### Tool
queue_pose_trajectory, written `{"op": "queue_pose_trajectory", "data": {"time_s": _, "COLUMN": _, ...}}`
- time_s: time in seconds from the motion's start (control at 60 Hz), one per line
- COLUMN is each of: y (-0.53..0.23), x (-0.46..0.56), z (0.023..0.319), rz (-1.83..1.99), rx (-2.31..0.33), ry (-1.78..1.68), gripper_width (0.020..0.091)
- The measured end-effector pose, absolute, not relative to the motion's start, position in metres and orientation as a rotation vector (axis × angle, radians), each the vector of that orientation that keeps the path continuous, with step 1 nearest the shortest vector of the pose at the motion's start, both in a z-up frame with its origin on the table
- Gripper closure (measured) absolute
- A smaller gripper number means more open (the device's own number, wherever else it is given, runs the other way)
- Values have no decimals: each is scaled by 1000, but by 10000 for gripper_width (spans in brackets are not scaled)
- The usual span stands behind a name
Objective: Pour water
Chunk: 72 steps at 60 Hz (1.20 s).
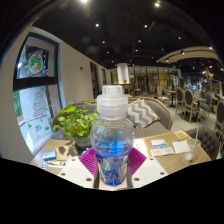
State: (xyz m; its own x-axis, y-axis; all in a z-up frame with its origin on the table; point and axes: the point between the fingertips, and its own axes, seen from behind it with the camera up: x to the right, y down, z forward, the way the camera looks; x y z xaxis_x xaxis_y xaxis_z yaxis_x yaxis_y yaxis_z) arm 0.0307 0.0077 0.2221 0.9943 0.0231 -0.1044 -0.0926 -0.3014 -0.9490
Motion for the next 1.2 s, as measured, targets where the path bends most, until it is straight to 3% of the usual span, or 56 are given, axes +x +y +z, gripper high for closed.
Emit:
{"op": "queue_pose_trajectory", "data": {"time_s": 0.033, "y": 7, "x": 40, "z": 208, "rz": 73, "rx": -1890, "ry": 32, "gripper_width": 740}}
{"op": "queue_pose_trajectory", "data": {"time_s": 0.05, "y": 8, "x": 54, "z": 188, "rz": 62, "rx": -1890, "ry": 22, "gripper_width": 739}}
{"op": "queue_pose_trajectory", "data": {"time_s": 0.167, "y": 3, "x": 65, "z": 146, "rz": 13, "rx": -1960, "ry": 4, "gripper_width": 740}}
{"op": "queue_pose_trajectory", "data": {"time_s": 0.45, "y": -15, "x": 79, "z": 80, "rz": -8, "rx": -2031, "ry": -5, "gripper_width": 728}}
{"op": "queue_pose_trajectory", "data": {"time_s": 0.55, "y": -17, "x": 81, "z": 85, "rz": 8, "rx": -1985, "ry": 26, "gripper_width": 715}}
{"op": "queue_pose_trajectory", "data": {"time_s": 0.733, "y": -18, "x": 84, "z": 81, "rz": 0, "rx": -2006, "ry": 41, "gripper_width": 599}}
{"op": "queue_pose_trajectory", "data": {"time_s": 0.783, "y": -21, "x": 83, "z": 75, "rz": -1, "rx": -2055, "ry": 52, "gripper_width": 482}}
{"op": "queue_pose_trajectory", "data": {"time_s": 0.85, "y": -29, "x": 80, "z": 72, "rz": 17, "rx": -2101, "ry": 62, "gripper_width": 234}}
{"op": "queue_pose_trajectory", "data": {"time_s": 1.05, "y": -81, "x": 74, "z": 89, "rz": -37, "rx": -2203, "ry": 94, "gripper_width": 250}}
{"op": "queue_pose_trajectory", "data": {"time_s": 1.2, "y": -139, "x": 55, "z": 132, "rz": -47, "rx": -2243, "ry": 119, "gripper_width": 249}}
